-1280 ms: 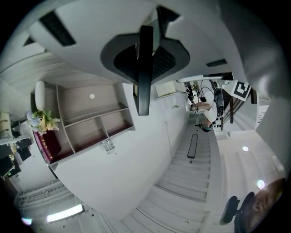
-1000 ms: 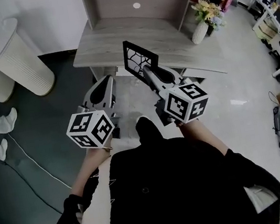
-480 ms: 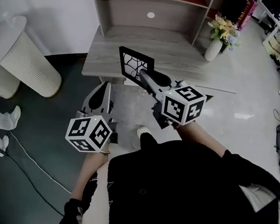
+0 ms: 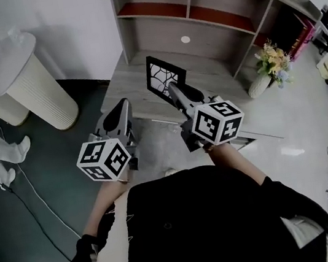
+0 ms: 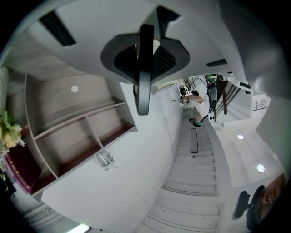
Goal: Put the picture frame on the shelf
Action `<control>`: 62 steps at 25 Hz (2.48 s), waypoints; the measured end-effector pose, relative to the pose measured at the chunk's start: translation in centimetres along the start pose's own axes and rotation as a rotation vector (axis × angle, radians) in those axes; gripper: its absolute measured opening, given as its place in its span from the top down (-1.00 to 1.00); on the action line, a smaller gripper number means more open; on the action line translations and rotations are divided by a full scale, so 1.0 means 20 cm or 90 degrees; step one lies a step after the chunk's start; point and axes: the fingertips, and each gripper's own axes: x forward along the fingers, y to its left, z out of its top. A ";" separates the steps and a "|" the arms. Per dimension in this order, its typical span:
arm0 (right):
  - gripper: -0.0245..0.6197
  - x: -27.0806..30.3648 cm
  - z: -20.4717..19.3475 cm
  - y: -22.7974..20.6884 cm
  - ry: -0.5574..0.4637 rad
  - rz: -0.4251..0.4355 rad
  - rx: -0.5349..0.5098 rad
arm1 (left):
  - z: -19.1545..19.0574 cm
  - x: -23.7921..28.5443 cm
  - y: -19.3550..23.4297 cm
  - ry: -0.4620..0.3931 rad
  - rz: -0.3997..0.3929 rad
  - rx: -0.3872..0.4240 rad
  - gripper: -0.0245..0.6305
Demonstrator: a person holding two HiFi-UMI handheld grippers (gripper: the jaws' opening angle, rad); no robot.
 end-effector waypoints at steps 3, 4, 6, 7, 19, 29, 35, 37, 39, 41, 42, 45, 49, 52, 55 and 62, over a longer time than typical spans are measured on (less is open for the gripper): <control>0.77 0.09 0.06 -0.10 -0.003 0.000 -0.002 | 0.02 0.13 0.02 -0.004 -0.001 0.004 0.89; 0.77 0.11 0.08 -0.14 -0.004 -0.002 -0.002 | 0.03 0.17 0.03 -0.007 0.000 0.007 0.89; 0.77 0.17 0.11 -0.21 -0.008 -0.005 0.005 | 0.04 0.24 0.05 -0.012 0.003 0.011 0.89; 0.77 0.19 0.12 -0.24 -0.012 -0.005 0.012 | 0.04 0.28 0.06 -0.013 0.006 0.012 0.89; 0.77 0.50 0.30 -0.56 -0.053 0.004 0.032 | -0.03 0.55 0.22 -0.007 0.046 0.011 0.89; 0.77 0.70 0.56 -0.67 -0.129 -0.008 0.047 | -0.03 0.53 0.35 -0.001 0.084 0.014 0.89; 0.77 0.80 0.67 -0.64 -0.161 -0.008 0.048 | -0.01 0.56 0.43 0.002 0.076 0.010 0.89; 0.77 0.82 0.69 -0.65 -0.168 -0.022 0.040 | 0.01 0.60 0.46 0.001 0.066 0.006 0.89; 0.77 0.86 0.70 -0.67 -0.172 -0.040 0.036 | 0.02 0.64 0.50 0.003 0.053 0.002 0.89; 0.77 0.91 0.71 -0.70 -0.171 -0.054 0.039 | 0.04 0.69 0.54 0.006 0.039 0.007 0.89; 0.77 0.93 0.71 -0.71 -0.171 -0.060 0.040 | 0.05 0.72 0.57 0.008 0.033 0.013 0.89; 0.77 0.99 0.73 -0.74 -0.177 -0.092 0.030 | 0.08 0.79 0.64 0.014 0.011 0.022 0.89; 0.77 1.06 0.76 -0.75 -0.183 -0.120 0.017 | 0.11 0.91 0.72 0.029 -0.023 0.003 0.89; 0.77 1.10 0.79 -0.78 -0.197 -0.151 0.016 | 0.16 1.00 0.77 0.037 -0.056 -0.002 0.89; 0.77 1.15 0.81 -0.78 -0.206 -0.177 0.011 | 0.21 1.07 0.82 0.039 -0.086 0.006 0.89; 0.77 1.24 0.79 -0.80 -0.209 -0.236 -0.029 | 0.23 1.19 0.95 0.053 -0.137 0.003 0.89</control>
